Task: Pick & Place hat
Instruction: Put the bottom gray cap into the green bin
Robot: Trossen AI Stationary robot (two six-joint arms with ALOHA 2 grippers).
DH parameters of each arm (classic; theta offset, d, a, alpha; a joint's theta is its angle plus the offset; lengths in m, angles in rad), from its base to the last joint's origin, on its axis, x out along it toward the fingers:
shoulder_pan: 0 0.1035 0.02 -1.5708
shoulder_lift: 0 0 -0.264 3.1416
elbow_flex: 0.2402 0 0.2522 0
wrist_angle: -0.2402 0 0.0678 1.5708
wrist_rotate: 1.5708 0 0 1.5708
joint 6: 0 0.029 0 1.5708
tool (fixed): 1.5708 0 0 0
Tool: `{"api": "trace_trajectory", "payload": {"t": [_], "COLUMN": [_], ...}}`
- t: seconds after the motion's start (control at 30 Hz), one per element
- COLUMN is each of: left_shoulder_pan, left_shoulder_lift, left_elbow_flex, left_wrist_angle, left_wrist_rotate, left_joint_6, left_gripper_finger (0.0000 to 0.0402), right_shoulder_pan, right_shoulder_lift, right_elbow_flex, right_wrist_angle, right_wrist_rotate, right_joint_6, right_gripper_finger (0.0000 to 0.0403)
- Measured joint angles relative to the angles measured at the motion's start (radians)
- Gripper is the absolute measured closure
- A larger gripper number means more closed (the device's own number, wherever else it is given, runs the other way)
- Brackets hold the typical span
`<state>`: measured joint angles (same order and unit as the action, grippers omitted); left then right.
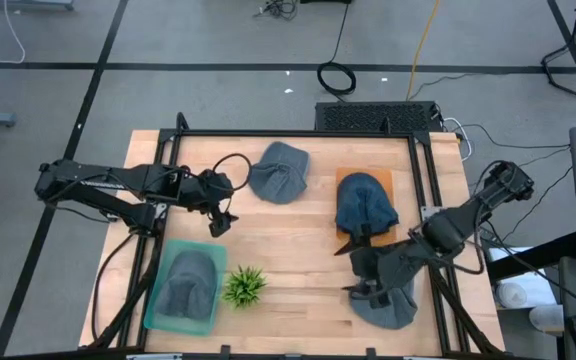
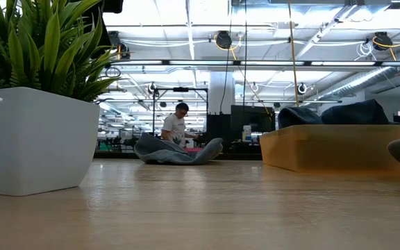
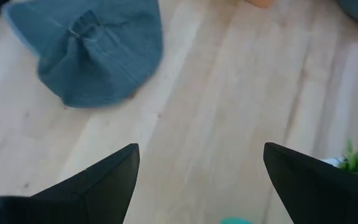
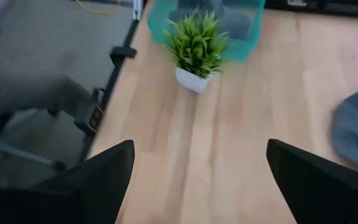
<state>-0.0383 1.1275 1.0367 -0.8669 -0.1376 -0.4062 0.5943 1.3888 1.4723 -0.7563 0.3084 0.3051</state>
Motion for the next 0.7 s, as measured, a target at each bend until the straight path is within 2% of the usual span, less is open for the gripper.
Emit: {"api": "trace_trajectory", "payload": {"t": [0.1, 0.2, 0.47, 0.7], "left_shoulder_pan": [0.0, 0.009, 0.032, 0.027], "left_shoulder_lift": [0.0, 0.0, 0.0, 0.0], "left_elbow_flex": [0.0, 0.0, 0.0, 0.0], "left_wrist_angle": [0.001, 0.003, 0.004, -0.006], "left_wrist_rotate": [0.008, 0.015, 0.117, 0.201], "left_joint_6": [-0.004, -0.004, -0.05, -0.064], "left_gripper_finger": [0.0052, 0.0052, 0.0052, 0.0052], "right_shoulder_pan": [-0.022, -0.042, -0.103, -0.111], "right_shoulder_lift": [0.005, 0.019, 0.096, 0.161], "right_elbow_flex": [-0.03, -0.061, -0.118, -0.119], "right_wrist_angle": [0.034, 0.022, 0.031, 0.035], "right_wrist_rotate": [-0.047, -0.06, -0.182, -0.218], "right_joint_6": [0.031, -0.018, -0.074, -0.127], "right_gripper_finger": [0.0051, 0.0051, 0.0051, 0.0051]}}
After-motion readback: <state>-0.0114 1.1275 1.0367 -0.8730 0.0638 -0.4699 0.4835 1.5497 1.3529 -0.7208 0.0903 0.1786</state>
